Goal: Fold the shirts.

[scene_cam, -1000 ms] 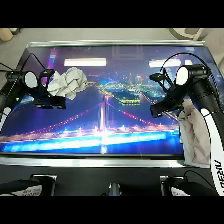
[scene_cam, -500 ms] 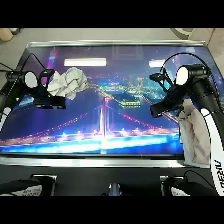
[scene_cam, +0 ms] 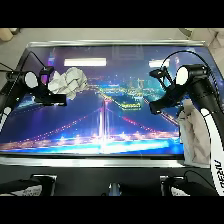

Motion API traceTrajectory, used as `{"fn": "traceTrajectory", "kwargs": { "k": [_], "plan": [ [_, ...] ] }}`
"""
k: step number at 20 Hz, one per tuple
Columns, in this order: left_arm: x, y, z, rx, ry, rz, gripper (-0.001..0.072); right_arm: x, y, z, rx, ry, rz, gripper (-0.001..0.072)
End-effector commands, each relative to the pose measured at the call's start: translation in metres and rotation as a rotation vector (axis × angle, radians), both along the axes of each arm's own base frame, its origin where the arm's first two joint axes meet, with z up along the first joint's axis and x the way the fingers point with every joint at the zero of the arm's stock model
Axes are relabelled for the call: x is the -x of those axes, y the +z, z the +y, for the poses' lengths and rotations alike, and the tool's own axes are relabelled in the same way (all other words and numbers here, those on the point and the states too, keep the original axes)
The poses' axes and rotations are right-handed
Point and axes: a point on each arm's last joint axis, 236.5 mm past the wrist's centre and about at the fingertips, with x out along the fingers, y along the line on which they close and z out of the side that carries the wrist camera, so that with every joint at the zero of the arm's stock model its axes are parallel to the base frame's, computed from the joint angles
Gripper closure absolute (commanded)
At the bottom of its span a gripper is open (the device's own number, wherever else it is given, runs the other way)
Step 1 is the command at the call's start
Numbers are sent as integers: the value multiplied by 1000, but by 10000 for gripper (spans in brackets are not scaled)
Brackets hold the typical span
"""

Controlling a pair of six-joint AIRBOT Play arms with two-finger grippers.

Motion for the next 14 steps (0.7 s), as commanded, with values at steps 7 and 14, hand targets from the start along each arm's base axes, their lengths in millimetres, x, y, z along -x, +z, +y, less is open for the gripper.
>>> {"fn": "traceTrajectory", "kwargs": {
  "k": [7,14],
  "plan": [
    [-173,35,47,17,117,-385,21,-87,32,17,-87,-25,-390,45],
    [-178,-106,59,171,281,-56,30,-65,20,14,-67,-18,-289,43]
  ]
}}
